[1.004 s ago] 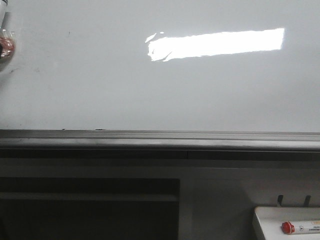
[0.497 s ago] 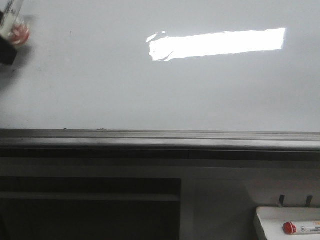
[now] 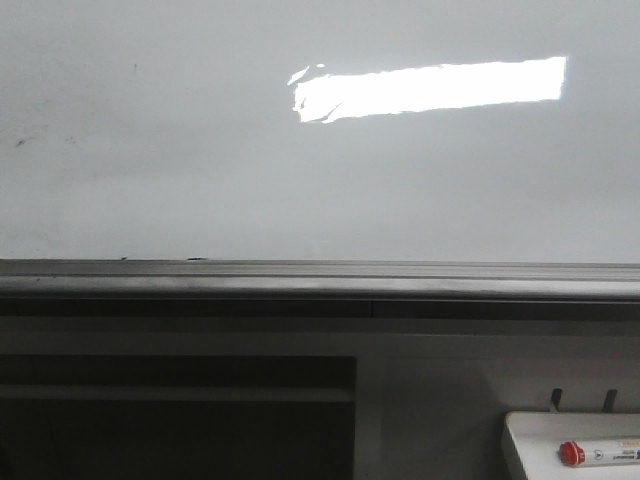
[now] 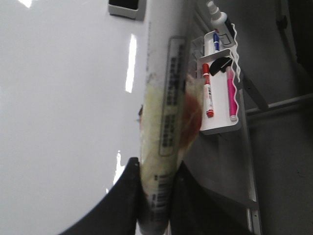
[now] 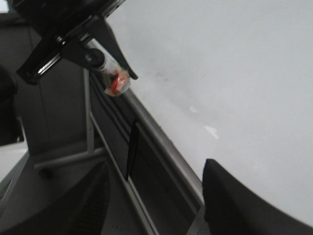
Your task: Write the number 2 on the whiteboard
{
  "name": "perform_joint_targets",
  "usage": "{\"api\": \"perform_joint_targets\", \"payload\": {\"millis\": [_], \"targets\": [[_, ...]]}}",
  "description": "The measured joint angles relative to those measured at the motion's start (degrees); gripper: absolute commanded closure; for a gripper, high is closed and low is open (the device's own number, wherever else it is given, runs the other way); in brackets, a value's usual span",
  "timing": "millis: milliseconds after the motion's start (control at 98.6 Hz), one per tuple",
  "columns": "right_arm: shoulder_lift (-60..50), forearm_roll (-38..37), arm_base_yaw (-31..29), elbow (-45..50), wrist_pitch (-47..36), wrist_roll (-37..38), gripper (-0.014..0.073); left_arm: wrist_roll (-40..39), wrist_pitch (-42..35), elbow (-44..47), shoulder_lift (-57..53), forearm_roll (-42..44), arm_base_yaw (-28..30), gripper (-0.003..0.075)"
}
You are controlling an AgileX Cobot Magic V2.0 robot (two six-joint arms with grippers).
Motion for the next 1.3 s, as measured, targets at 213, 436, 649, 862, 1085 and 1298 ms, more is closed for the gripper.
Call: {"api": "perform_joint_targets", "payload": {"millis": [213, 436, 649, 862, 1085, 1298], "targets": [[12.4, -1.9, 8.8, -4.7, -1.2, 0.0, 0.0216, 0.3, 0.0, 0.0, 1.8, 0.0, -0.1, 0.0741], [26.4, -1.1, 20.8, -8.2, -11.2, -0.5, 0.0213, 0.4, 0.0, 0.0, 1.9, -0.4, -0.1, 0.0741], [28.3, -0.9, 24.4, -8.2, -16.8, -0.7, 0.0214, 0.4, -0.5, 0.0, 1.9, -0.7, -0.1, 0.0741], [30.4, 0.3, 26.7, -8.2, -19.0, -0.7, 0.0214, 0.4, -0.6, 0.0, 1.9, -1.3, -0.1, 0.0741], [32.9, 4.1, 27.9, -8.2, -23.0, -0.7, 0.0300, 0.0, -0.7, 0.0, 1.9, -1.5, -0.1, 0.0741], [35.3, 3.5, 27.9, -8.5, -22.9, -1.8, 0.0673, -3.1, 1.3, 0.2, 2.1, -2.0, 0.3, 0.0738]]}}
